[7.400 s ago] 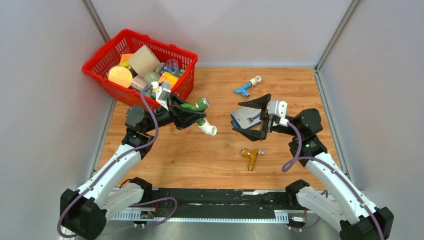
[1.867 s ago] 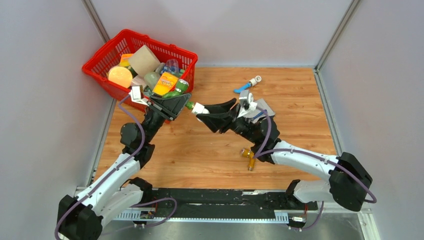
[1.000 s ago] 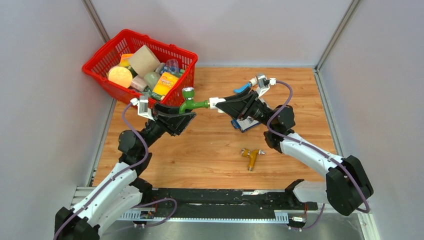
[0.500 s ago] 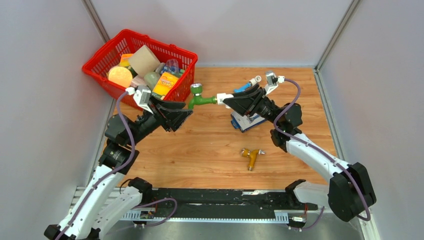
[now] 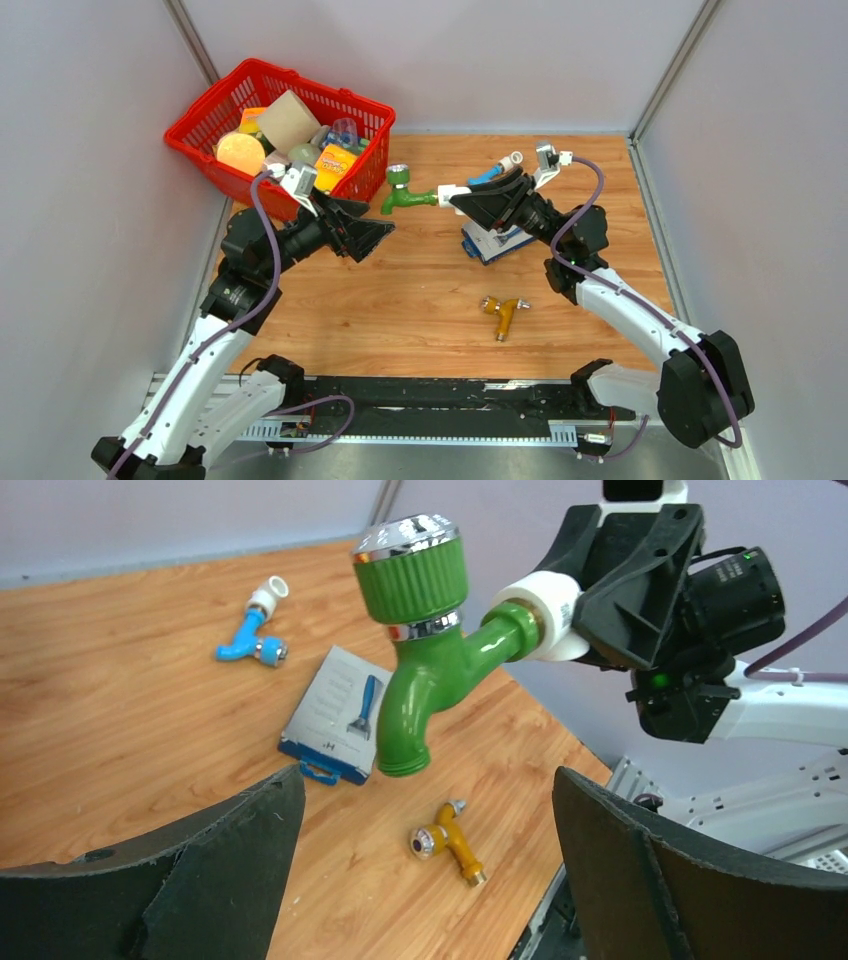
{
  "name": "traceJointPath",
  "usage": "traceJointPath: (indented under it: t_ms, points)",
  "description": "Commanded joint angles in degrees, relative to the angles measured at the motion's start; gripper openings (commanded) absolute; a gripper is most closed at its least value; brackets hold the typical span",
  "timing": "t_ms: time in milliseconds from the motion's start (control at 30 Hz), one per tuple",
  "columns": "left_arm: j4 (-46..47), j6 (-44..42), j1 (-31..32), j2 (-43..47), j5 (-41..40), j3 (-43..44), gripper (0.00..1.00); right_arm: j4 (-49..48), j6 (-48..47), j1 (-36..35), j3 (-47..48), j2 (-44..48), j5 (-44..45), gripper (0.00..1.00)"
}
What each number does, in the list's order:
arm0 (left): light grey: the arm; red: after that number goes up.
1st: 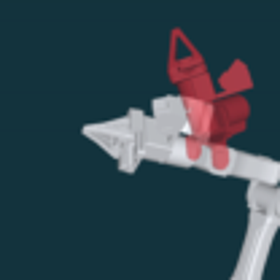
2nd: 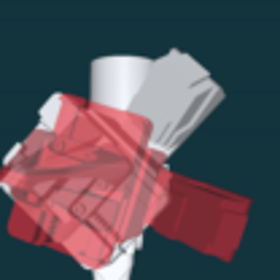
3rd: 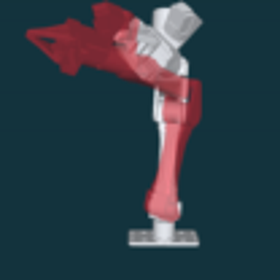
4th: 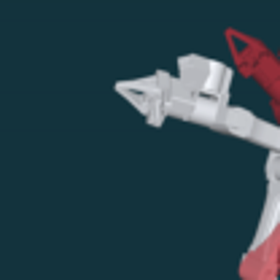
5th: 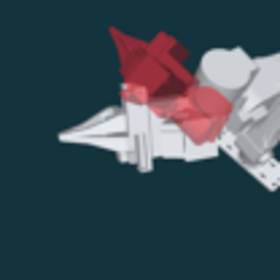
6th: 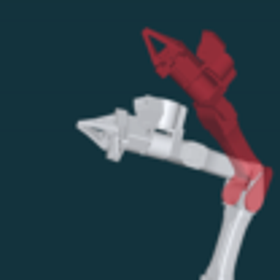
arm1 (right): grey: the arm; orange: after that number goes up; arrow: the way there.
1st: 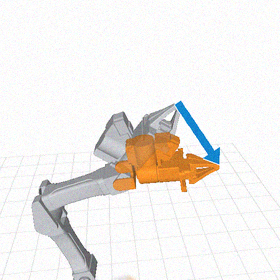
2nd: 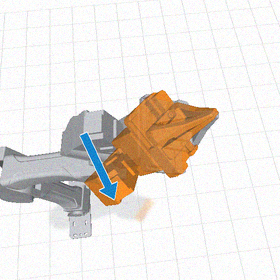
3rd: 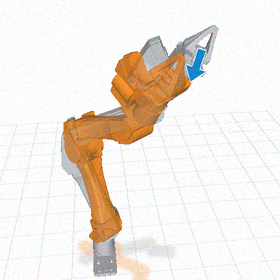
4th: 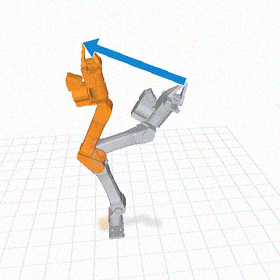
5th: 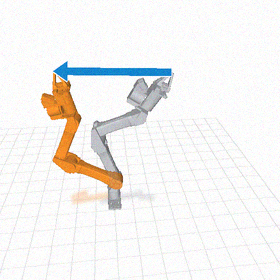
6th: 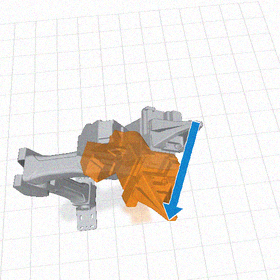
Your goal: Install the water faucets
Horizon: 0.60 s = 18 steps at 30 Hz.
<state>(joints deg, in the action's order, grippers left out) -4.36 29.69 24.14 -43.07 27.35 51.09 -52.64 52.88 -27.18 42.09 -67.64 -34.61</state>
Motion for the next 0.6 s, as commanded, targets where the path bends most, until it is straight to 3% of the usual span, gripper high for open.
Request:
traceJointPath:
  t_ms: [0, 167, 567]
  points:
    - [0.05, -0.42, -0.85, -0.7, 1.03, 2.69, 1.0, -2.99, 0.47, 0.28, 1.42, 2.24, -0.28, 0.0]
    - [1.54, 2.82, -3.48, -4.73, 8.84, 4.55, 0.99, -3.78, 1.17, 0.2, 1.6, 2.33, -2.12, 0.0]
    - [18.93, 13.36, -4.28, -9.31, 17.99, 2.17, 1.0, -7.73, 3.8, 0.28, 1.6, 1.55, -5.11, 0.0]
